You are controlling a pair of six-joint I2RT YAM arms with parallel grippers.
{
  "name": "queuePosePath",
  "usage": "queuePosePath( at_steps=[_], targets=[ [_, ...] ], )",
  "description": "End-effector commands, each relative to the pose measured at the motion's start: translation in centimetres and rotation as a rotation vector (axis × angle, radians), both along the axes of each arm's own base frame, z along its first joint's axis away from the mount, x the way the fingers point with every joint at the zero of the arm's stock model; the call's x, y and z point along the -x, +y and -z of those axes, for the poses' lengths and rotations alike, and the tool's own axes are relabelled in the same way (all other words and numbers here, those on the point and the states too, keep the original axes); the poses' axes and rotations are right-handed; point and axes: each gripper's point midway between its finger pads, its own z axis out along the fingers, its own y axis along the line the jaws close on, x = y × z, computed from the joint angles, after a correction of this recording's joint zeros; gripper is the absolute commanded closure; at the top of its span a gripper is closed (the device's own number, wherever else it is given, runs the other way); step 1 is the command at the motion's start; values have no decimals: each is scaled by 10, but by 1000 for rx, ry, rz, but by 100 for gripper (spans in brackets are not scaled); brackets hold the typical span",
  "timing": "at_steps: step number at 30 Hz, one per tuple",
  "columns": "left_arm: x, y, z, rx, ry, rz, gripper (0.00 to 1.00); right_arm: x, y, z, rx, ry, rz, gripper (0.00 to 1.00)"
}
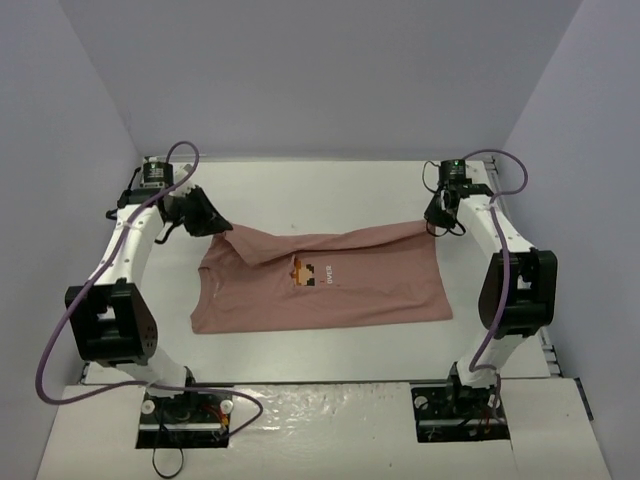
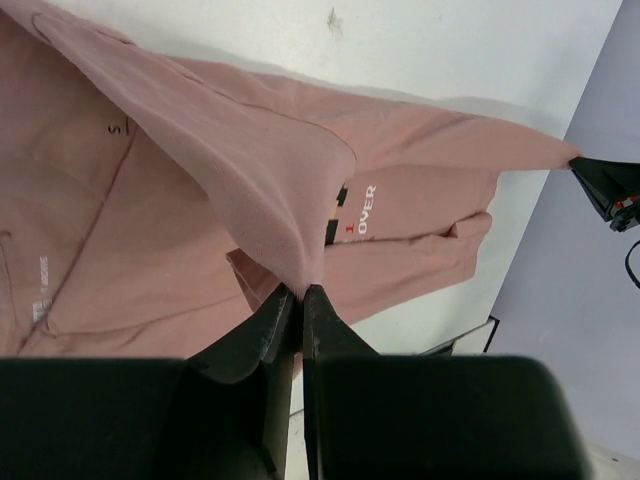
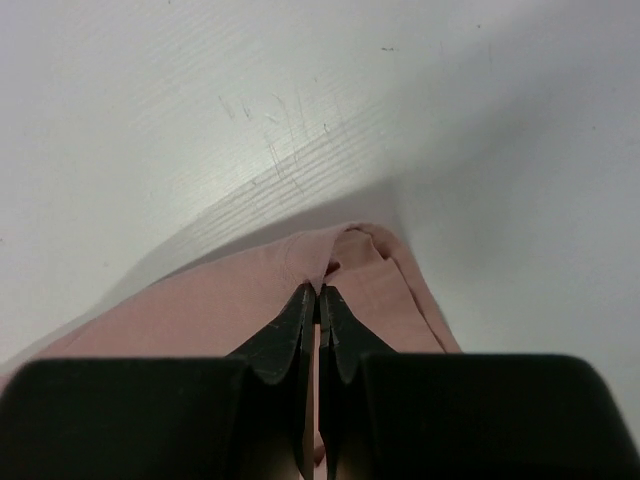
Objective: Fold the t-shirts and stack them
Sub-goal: Grap the side of the flattened tshirt furthest away from the robot with both arms, then fold the other side of the tshirt into a rectangle
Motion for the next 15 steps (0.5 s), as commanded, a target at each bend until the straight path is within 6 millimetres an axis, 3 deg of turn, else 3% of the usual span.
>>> queuePosePath(
  at_steps=[1,7,11,15],
  targets=[
    [17,-8,-43,52,-97,-15,100,20,-3,-11,-2,5,-1,100],
    [42,-14,-48,102,-80,-39,100,33,-9,0,4,43,2,100],
    [55,-9,-41,68,-85,-65,100,42,-11,6,18,62,6,100],
    [66,-5,-5,61,14,-93,100,56,-11,19,14,101,7,100]
  ],
)
